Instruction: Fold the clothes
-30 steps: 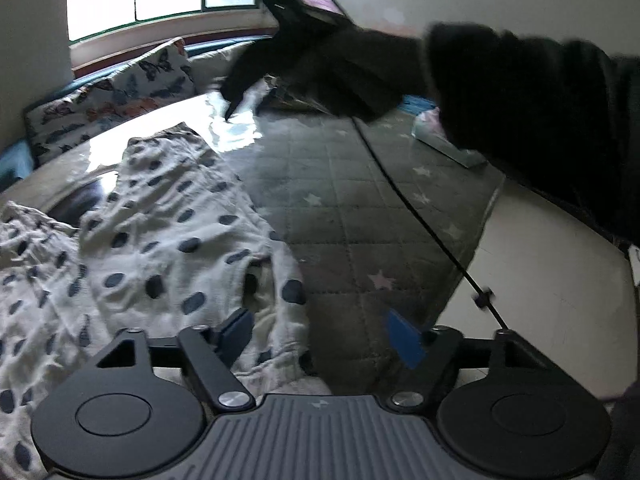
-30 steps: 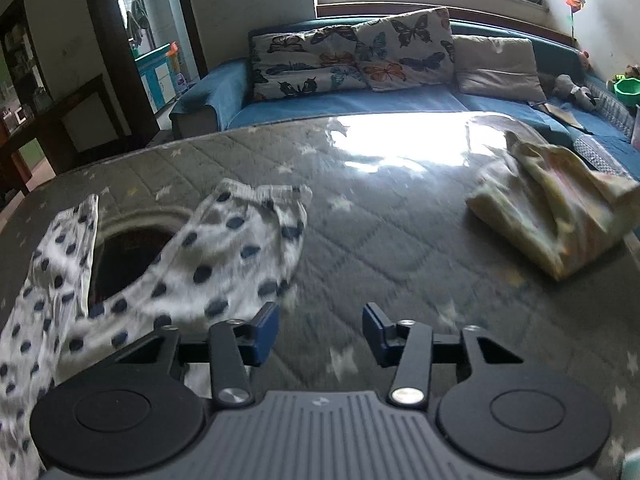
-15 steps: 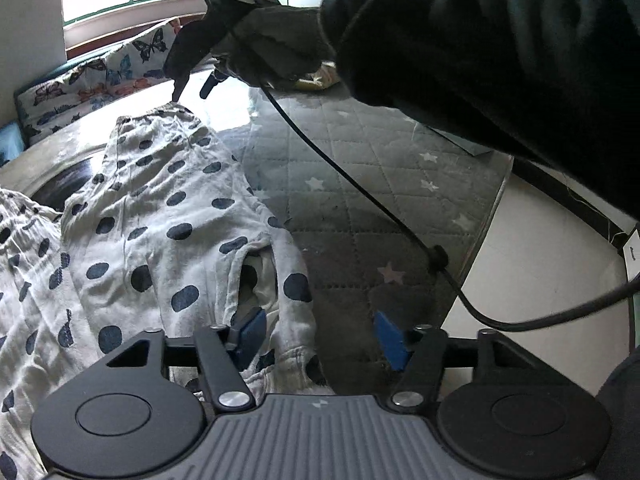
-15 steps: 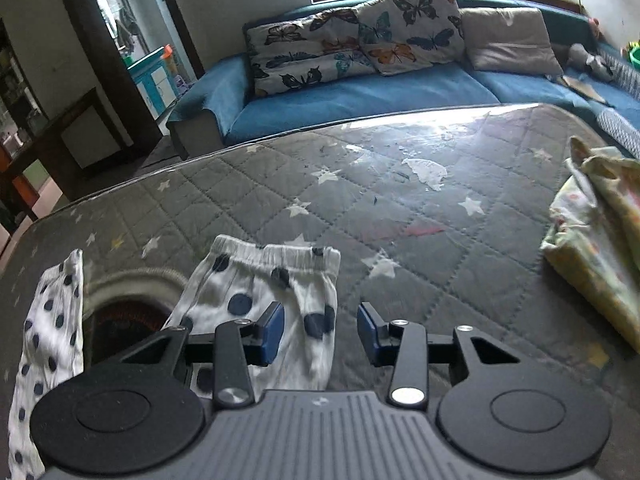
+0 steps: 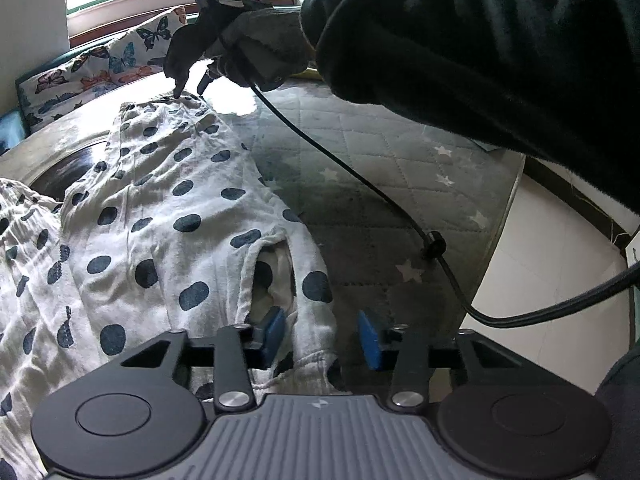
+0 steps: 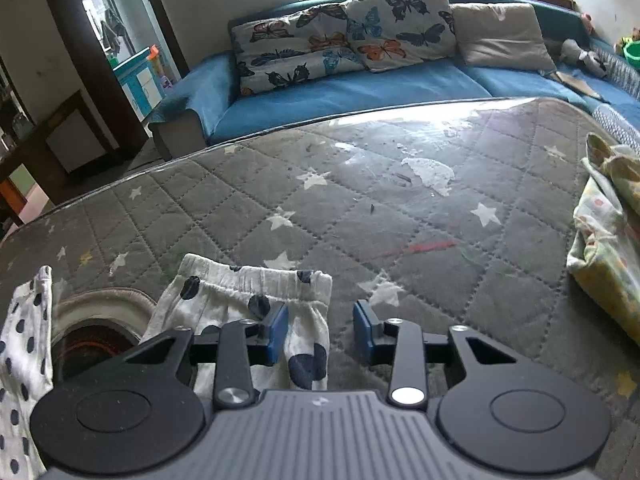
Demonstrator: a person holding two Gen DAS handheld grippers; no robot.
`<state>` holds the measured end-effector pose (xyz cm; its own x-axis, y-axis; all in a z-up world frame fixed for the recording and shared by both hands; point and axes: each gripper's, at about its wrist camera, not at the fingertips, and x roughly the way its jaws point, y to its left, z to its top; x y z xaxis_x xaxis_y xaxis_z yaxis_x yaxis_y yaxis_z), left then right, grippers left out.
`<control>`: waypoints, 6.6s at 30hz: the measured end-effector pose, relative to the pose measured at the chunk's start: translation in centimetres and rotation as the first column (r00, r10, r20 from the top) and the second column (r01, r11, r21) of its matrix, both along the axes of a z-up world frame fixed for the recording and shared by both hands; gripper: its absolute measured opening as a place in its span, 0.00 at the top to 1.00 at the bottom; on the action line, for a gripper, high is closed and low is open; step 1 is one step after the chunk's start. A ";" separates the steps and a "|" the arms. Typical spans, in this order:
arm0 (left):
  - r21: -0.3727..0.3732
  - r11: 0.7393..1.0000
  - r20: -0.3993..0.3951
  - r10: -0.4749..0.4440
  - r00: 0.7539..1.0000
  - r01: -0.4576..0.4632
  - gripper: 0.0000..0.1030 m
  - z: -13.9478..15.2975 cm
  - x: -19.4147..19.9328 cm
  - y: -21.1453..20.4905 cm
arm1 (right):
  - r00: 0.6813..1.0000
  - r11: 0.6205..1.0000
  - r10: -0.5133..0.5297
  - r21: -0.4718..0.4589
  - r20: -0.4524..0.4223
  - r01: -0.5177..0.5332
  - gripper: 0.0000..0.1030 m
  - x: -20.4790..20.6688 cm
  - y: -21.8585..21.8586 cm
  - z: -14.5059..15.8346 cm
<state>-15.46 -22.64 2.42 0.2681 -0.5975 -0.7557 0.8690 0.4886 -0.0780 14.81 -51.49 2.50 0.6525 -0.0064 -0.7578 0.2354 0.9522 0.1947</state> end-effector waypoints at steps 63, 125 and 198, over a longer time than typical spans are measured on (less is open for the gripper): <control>-0.324 0.751 -0.230 0.527 0.818 -0.575 0.94 1.6 2.2 25.8 | 0.917 0.919 0.385 0.048 0.102 -0.391 0.92 10.6 38.6 4.9; -0.268 0.724 -0.234 0.591 0.772 -0.636 0.94 0.7 1.9 27.5 | 0.865 0.862 0.501 -0.084 -0.015 -0.500 0.79 6.1 29.9 6.2; -0.321 0.713 -0.220 0.584 0.782 -0.623 0.76 1.4 3.7 25.3 | 0.766 0.799 0.586 0.033 -0.264 -0.600 0.97 -2.9 42.2 2.7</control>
